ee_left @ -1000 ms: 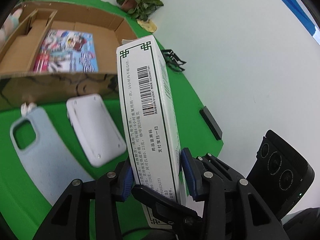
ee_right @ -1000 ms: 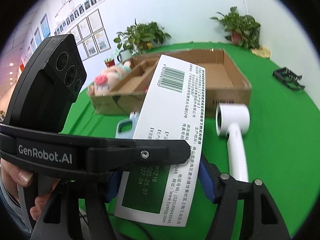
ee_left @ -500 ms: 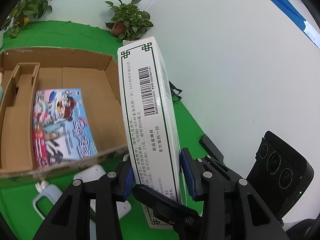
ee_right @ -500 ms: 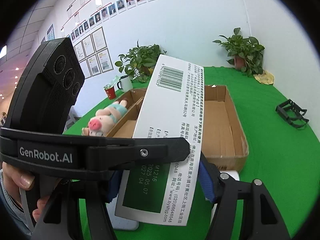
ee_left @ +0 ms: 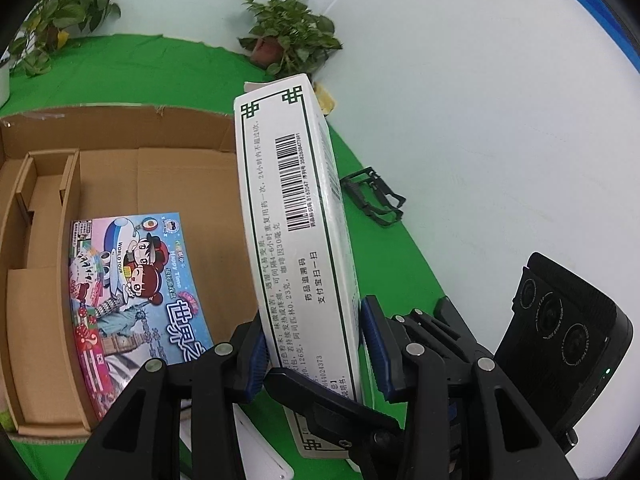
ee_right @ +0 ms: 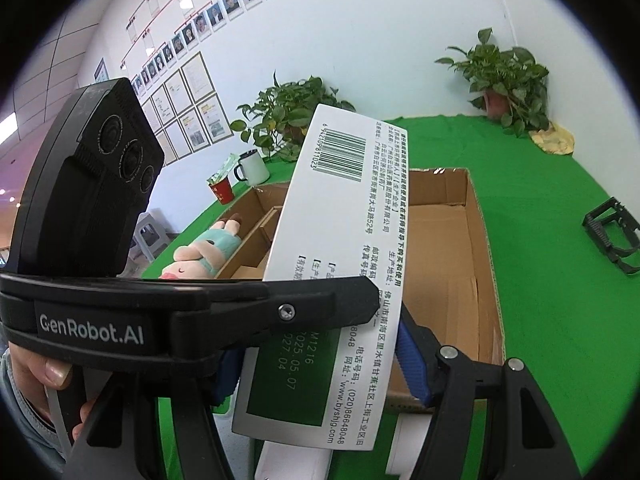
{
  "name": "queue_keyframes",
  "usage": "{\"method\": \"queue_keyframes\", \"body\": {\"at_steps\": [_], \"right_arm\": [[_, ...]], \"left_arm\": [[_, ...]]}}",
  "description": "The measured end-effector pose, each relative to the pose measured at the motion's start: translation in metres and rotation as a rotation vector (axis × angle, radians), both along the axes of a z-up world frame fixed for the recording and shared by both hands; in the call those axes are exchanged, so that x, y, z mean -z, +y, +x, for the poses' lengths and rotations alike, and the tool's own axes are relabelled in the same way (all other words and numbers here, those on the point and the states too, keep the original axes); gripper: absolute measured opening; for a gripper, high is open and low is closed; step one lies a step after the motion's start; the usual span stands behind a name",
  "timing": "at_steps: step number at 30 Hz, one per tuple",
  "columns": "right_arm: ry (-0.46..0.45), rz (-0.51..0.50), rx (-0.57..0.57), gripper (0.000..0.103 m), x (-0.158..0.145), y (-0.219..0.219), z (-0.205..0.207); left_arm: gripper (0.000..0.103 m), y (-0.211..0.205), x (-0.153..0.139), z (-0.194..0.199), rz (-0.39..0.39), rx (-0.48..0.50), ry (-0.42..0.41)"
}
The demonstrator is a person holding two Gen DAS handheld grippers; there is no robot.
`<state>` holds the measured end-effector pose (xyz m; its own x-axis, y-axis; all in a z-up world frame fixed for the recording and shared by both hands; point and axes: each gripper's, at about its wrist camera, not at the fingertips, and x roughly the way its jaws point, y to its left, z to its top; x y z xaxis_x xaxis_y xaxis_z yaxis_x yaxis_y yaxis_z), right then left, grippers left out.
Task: Organize objects
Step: 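Carry the medicine box upright with the left tool over the cardboard box, then lower the medicine box beside the game box and open the left tool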
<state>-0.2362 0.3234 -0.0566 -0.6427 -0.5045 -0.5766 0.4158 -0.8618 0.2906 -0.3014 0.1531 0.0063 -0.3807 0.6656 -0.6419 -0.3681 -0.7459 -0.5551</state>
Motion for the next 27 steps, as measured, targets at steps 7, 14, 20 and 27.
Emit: {"method": "queue_keyframes", "body": {"at_steps": [7, 14, 20, 27], "right_arm": [[-0.144, -0.013, -0.027, 0.065, 0.027, 0.002, -0.037], [-0.213, -0.001, -0.034, 0.065, 0.032, -0.002, -0.057], [-0.262, 0.044, -0.008, 0.064, 0.049, -0.005, -0.069], [-0.321, 0.118, 0.052, 0.064, 0.071, -0.006, -0.079]], "left_arm": [[0.04, 0.0, 0.04, -0.03, 0.012, -0.029, -0.102], [0.04, -0.007, 0.061, -0.057, 0.069, -0.046, -0.17], [0.041, -0.006, 0.086, -0.072, 0.066, -0.042, -0.228], [0.045, -0.013, 0.088, -0.071, -0.015, -0.072, -0.208]]}}
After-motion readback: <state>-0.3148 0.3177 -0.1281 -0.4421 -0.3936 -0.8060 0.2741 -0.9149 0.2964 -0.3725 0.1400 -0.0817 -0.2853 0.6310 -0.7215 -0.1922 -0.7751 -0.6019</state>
